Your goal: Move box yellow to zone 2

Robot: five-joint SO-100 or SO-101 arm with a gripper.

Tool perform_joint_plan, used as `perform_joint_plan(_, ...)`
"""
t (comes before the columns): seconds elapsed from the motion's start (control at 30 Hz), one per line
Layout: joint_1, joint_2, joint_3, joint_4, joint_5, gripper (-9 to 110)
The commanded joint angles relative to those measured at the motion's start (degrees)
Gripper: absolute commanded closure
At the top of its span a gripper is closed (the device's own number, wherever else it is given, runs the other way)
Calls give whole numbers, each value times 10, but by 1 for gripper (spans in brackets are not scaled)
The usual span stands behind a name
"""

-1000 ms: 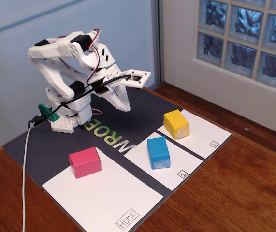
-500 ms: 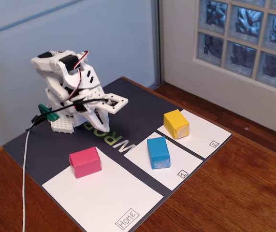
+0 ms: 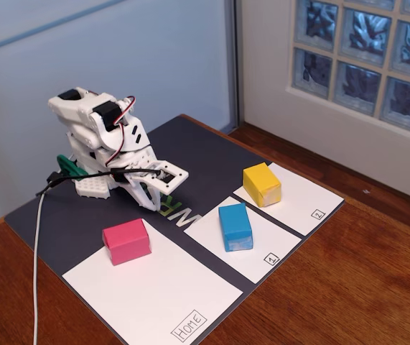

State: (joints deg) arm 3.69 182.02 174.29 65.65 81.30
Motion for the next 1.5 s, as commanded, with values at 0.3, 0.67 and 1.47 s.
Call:
perform_joint_plan(0.3, -13, 67, -2, 136, 11, 102)
perform_joint_plan(0.67, -12, 93, -2, 176, 30, 102)
perform_joint_plan(1.47, -4, 93, -2, 176, 30, 102)
